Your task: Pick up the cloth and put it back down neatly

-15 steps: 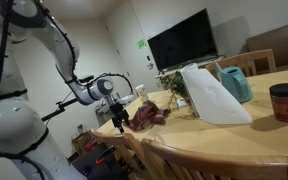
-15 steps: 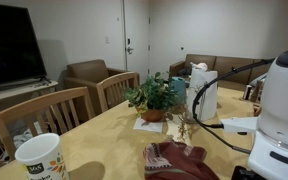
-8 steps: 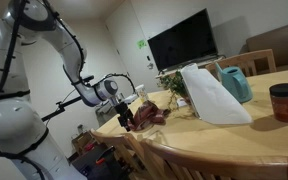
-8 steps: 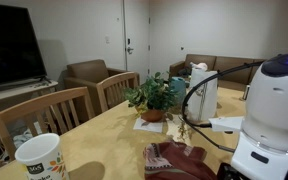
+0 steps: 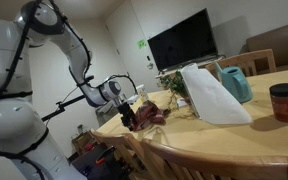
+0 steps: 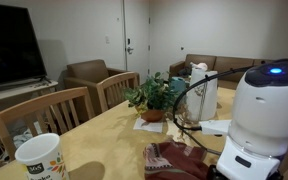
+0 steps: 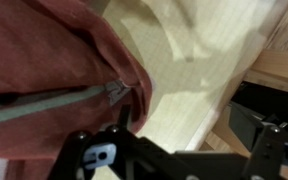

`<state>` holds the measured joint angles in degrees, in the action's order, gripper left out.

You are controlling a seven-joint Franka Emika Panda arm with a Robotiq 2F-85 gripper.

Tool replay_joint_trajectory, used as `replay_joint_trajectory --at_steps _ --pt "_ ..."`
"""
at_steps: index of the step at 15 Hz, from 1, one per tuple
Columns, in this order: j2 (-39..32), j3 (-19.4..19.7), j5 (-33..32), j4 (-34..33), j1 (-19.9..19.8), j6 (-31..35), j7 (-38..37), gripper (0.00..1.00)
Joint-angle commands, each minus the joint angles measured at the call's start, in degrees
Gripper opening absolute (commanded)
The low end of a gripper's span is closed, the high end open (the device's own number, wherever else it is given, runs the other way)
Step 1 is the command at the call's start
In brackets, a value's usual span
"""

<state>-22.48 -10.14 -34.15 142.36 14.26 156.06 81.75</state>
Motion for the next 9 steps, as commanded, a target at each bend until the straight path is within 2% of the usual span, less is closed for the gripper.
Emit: replay_joint_trajectory --at_steps 1,9 --pt "-1.9 0.5 -2.1 -2.0 0.3 -0.6 -1.7 1.00" --pt "-3.5 1.3 -3.9 -3.2 0.5 -1.3 -2.4 1.00"
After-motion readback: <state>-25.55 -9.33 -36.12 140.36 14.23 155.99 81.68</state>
